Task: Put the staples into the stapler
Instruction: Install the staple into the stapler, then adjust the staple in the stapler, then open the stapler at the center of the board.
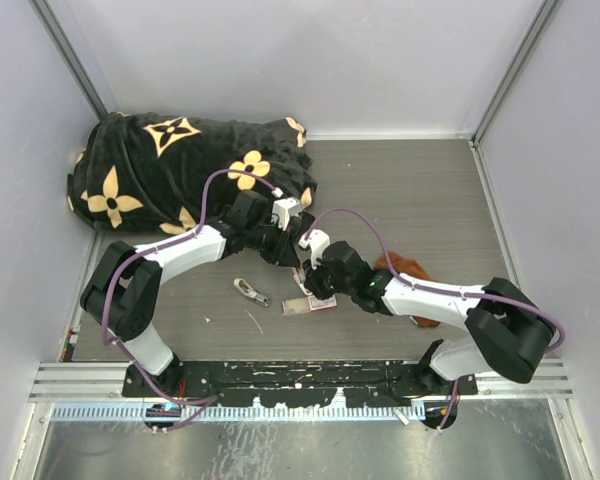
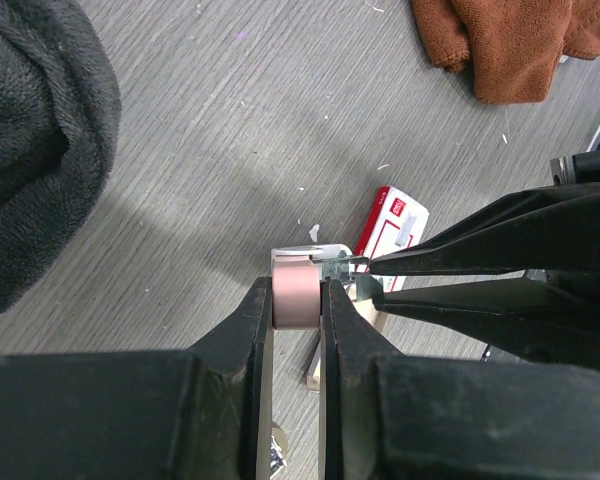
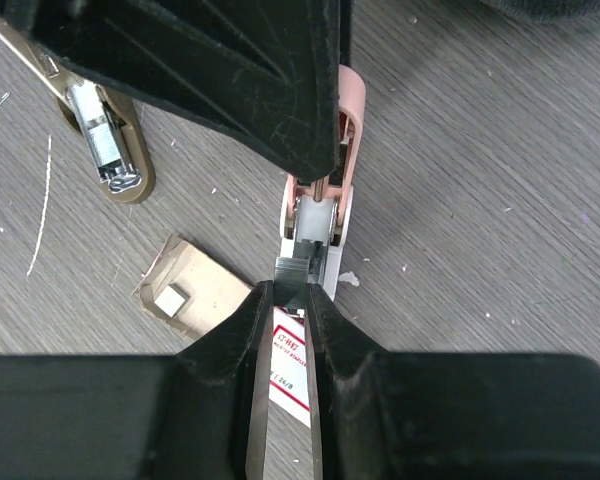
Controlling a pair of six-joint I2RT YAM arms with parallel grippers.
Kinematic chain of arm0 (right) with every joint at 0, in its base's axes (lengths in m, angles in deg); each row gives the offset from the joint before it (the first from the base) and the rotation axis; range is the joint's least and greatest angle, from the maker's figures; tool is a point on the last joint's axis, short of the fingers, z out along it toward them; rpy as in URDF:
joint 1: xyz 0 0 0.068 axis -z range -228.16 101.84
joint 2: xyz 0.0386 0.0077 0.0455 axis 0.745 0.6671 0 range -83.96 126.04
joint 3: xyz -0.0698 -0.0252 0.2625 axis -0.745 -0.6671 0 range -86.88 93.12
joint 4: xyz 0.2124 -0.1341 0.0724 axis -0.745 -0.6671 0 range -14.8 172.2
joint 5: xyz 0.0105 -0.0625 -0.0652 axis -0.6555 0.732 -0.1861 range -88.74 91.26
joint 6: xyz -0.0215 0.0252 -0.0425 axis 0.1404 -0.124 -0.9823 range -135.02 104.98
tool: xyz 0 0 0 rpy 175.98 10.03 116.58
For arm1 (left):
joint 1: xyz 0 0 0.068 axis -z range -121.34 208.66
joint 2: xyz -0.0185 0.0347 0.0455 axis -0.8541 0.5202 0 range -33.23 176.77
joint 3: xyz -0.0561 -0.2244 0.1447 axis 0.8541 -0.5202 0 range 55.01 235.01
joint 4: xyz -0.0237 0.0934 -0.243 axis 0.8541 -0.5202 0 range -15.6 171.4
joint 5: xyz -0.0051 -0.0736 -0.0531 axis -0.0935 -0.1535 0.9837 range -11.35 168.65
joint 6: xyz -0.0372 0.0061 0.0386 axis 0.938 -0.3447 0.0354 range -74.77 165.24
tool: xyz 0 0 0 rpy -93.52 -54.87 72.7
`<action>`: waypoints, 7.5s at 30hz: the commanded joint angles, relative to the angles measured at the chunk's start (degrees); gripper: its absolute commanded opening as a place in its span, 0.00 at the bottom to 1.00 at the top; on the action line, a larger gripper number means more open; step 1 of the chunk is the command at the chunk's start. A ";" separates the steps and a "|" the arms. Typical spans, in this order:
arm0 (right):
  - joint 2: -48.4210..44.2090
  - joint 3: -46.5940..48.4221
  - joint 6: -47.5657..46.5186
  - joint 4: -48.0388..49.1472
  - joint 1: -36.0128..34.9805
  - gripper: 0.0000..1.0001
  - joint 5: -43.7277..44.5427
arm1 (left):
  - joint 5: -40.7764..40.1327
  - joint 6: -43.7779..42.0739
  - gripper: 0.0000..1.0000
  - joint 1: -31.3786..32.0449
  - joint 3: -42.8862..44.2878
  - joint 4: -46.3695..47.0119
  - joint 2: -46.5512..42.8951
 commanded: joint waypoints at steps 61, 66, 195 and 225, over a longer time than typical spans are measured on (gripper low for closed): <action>6.53 3.16 1.70 3.83 0.17 0.11 4.59 | 0.48 0.95 0.00 -0.23 -0.33 3.07 -0.52; 7.00 3.34 1.68 4.30 0.12 0.12 4.59 | 0.17 0.96 0.00 -0.28 -0.24 3.09 -0.20; -1.51 3.79 13.24 -0.54 3.68 0.92 3.47 | -19.57 18.49 0.00 -0.49 -11.98 8.92 -7.25; 0.85 1.10 26.23 7.04 1.53 0.87 4.67 | -28.42 19.15 0.00 4.31 -14.97 8.00 -13.80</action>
